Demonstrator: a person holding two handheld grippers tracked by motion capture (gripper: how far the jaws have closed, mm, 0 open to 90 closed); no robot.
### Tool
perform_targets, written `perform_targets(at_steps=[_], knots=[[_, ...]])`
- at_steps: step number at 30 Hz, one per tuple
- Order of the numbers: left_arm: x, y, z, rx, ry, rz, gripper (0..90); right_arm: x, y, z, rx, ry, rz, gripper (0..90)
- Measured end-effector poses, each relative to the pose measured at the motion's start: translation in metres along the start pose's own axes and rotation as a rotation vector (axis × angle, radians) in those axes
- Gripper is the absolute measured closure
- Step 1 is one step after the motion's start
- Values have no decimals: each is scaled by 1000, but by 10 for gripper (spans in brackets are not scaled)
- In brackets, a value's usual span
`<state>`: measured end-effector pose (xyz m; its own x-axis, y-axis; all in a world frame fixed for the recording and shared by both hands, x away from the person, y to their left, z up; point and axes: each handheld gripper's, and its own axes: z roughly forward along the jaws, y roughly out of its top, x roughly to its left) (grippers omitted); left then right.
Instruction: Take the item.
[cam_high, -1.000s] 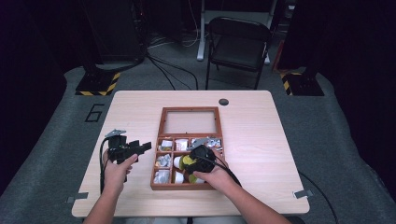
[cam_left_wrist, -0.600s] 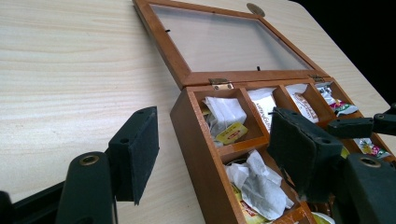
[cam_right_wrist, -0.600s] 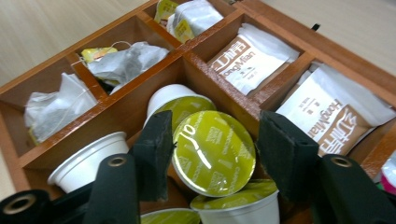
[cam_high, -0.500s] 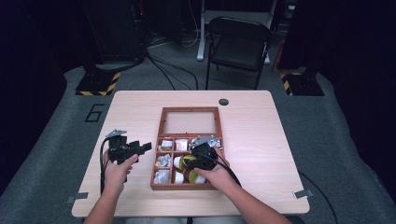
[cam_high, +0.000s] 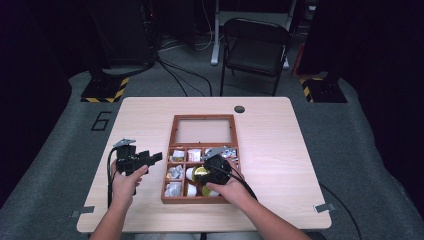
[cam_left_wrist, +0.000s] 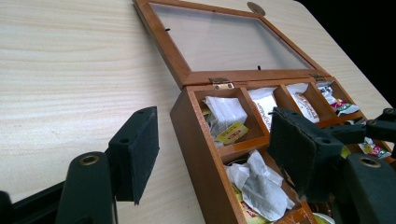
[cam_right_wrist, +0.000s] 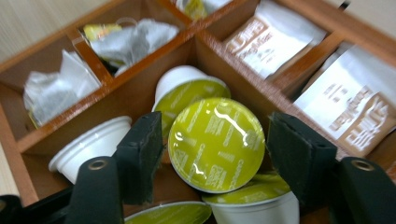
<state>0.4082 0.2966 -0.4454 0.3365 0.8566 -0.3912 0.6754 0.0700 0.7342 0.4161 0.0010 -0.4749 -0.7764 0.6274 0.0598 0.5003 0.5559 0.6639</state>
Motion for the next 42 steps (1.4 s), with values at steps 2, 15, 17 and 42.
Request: perform_targets(at_steps=[2, 15, 17, 42], knots=[[0, 0, 0, -1, 2, 3, 330, 1, -1, 4, 24, -8, -9, 332], [1, -1, -1, -5, 2, -3, 330, 4, -2, 12, 39, -39, -18, 366], [1, -1, 0, -1, 1, -3, 330, 4, -2, 11, 37, -35, -24, 370], [-2, 9, 15, 4, -33, -3, 331, -42, 0, -54, -61, -90, 67, 371]])
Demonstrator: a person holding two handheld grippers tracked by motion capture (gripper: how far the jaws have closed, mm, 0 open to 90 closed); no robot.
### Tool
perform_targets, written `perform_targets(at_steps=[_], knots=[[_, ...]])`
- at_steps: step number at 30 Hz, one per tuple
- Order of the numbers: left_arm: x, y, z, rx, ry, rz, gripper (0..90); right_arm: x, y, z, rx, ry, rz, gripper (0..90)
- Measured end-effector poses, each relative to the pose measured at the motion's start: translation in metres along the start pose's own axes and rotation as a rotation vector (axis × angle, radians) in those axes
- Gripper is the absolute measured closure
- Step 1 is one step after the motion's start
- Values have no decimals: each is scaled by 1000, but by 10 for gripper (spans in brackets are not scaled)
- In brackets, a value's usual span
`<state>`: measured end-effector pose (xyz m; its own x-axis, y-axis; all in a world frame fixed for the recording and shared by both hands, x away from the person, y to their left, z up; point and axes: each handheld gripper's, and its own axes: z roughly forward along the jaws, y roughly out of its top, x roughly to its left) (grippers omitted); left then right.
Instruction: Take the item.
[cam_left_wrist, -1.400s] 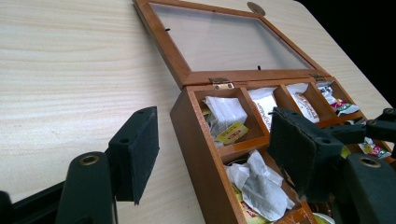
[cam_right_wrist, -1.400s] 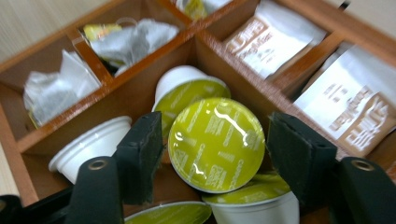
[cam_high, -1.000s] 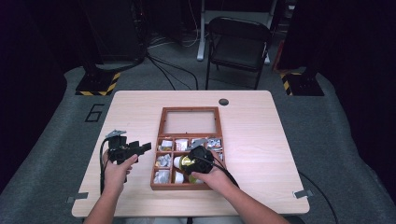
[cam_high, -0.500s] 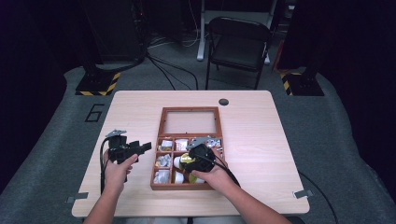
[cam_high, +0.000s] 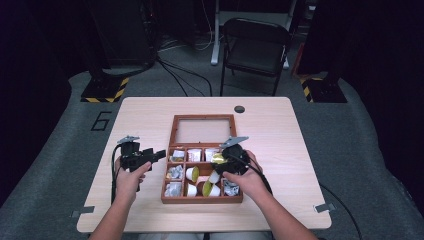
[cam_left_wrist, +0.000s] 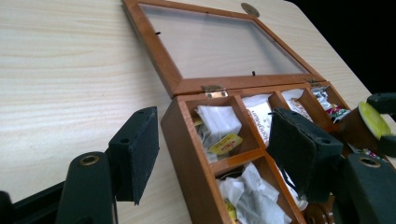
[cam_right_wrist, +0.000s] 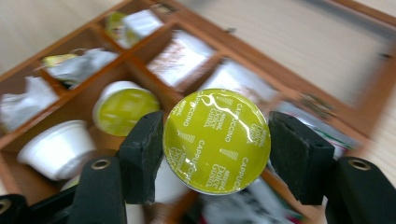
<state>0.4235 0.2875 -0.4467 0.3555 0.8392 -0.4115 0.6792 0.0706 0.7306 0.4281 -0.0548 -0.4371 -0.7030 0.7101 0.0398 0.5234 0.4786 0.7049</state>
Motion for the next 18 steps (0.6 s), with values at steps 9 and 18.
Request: perform_targets(at_steps=[9, 18], knots=[[-2, 6, 15, 17, -12, 12, 331, -59, -20, -30, -39, -148, 133, 371], [-3, 8, 19, 18, -16, 8, 332, -112, -48, -57, -39, -293, 272, 371]])
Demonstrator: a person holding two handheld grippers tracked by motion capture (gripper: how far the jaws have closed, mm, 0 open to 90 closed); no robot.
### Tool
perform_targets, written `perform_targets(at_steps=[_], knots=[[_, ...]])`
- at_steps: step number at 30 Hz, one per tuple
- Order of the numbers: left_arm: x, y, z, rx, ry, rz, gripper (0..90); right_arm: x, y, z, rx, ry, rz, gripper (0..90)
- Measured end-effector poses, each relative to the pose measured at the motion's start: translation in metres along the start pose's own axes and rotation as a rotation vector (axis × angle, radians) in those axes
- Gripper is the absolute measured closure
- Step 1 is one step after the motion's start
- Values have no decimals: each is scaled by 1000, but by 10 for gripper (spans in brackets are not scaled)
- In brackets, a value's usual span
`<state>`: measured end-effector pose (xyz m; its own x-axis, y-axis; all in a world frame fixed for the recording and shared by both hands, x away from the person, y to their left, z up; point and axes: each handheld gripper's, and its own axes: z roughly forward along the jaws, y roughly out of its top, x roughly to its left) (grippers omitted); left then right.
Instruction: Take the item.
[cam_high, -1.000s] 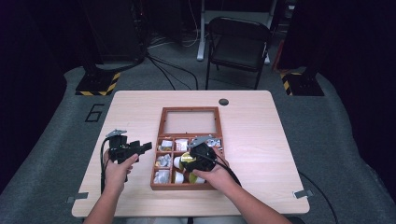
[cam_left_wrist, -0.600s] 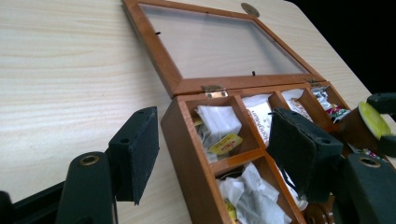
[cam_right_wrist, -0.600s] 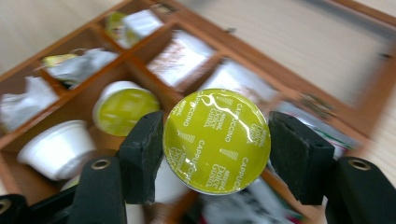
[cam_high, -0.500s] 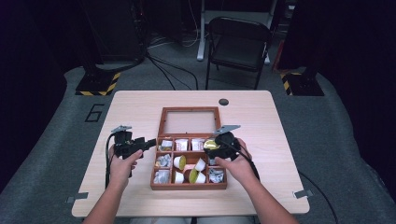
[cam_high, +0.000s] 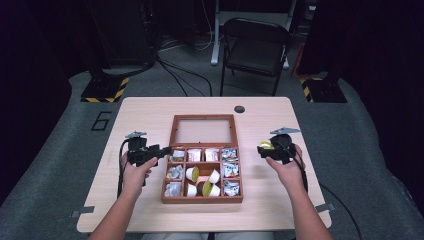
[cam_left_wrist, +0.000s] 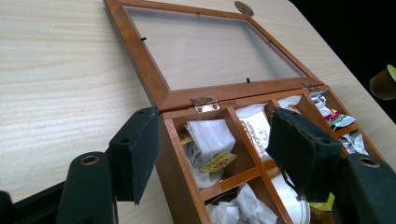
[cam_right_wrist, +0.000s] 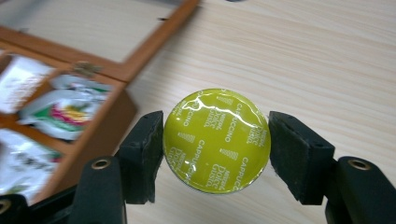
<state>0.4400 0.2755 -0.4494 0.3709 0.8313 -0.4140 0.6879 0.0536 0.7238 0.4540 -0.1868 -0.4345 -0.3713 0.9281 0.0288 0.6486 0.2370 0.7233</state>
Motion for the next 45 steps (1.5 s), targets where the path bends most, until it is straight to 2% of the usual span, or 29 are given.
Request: perform_targets(at_steps=[2, 7, 10, 11, 15, 19, 23, 26, 38, 45], knots=[[1, 0, -1, -5, 3, 4, 333, -15, -4, -1, 0, -24, 32, 371], [2, 0, -4, -11, 12, 3, 332, -43, -13, 0, 14, -88, 106, 371], [4, 0, -5, -7, 16, 7, 332, -54, -19, 4, 30, -120, 136, 371], [4, -1, -6, -11, 20, -4, 332, -56, -20, 6, 36, -128, 139, 371], [6, -2, -6, -14, 24, -6, 332, -64, -27, 14, 63, -156, 146, 371], [7, -3, -6, -7, 30, -9, 332, -67, -31, 20, 89, -162, 163, 371], [7, -3, -7, -11, 28, -8, 332, -68, -33, 26, 93, -158, 156, 370], [7, -3, -7, -12, 28, -7, 332, -67, -35, 28, 116, -158, 173, 371], [7, -3, -6, -16, 27, -11, 332, -69, -38, 30, 114, -165, 165, 362], [8, -2, -6, -10, 29, -4, 332, -66, -36, 29, 100, -183, 175, 307]])
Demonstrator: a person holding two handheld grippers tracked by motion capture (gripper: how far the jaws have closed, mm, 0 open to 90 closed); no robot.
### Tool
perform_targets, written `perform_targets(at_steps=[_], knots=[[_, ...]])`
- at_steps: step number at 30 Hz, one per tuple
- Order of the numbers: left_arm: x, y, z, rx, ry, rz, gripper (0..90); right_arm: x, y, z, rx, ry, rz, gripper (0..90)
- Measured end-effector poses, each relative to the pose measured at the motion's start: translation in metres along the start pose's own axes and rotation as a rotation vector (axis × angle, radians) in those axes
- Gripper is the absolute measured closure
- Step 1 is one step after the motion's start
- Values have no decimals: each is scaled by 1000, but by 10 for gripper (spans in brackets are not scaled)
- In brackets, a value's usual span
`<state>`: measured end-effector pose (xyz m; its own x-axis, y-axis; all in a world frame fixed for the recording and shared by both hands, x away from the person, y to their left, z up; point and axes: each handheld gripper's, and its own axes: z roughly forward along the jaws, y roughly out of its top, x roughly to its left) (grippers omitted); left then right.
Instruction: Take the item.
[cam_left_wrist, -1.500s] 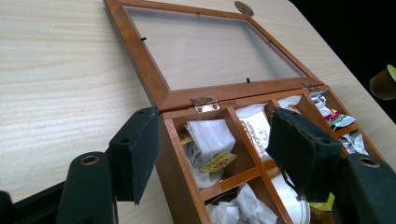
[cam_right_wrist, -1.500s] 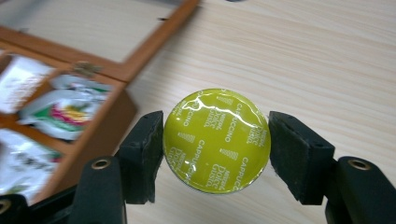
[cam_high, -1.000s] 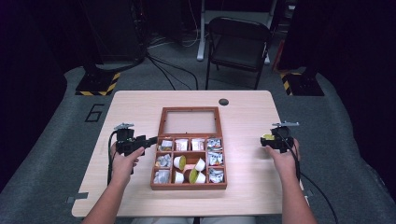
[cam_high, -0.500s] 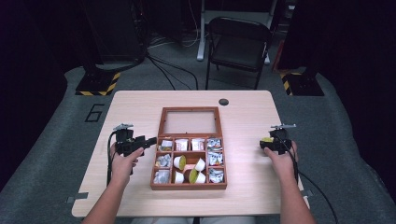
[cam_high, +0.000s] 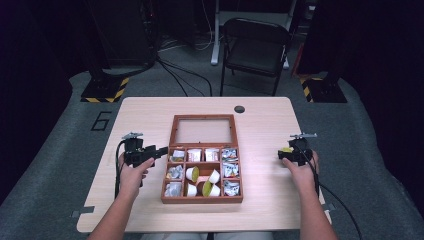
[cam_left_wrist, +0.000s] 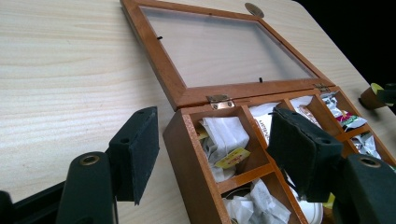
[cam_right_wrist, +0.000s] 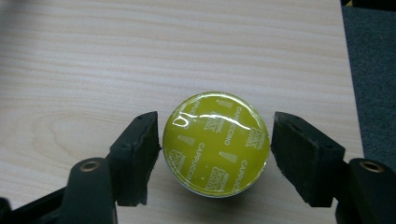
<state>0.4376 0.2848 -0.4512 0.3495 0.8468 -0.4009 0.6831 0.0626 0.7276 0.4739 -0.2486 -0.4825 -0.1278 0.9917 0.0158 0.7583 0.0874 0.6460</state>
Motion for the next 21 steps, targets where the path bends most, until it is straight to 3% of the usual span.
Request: perform_targets(at_steps=[6, 10, 14, 21], knots=[[1, 0, 0, 1, 3, 10, 331, 0, 4, -9, -64, -10, 12, 299], [0, 1, 2, -11, 10, 9, 335, 8, 8, -17, -108, -17, -18, 299], [-1, 0, 1, -5, 8, 9, 334, 20, 13, -24, -124, 31, -43, 299], [-2, 0, 0, 3, 7, 33, 334, 50, 19, -23, -97, 108, -115, 323]])
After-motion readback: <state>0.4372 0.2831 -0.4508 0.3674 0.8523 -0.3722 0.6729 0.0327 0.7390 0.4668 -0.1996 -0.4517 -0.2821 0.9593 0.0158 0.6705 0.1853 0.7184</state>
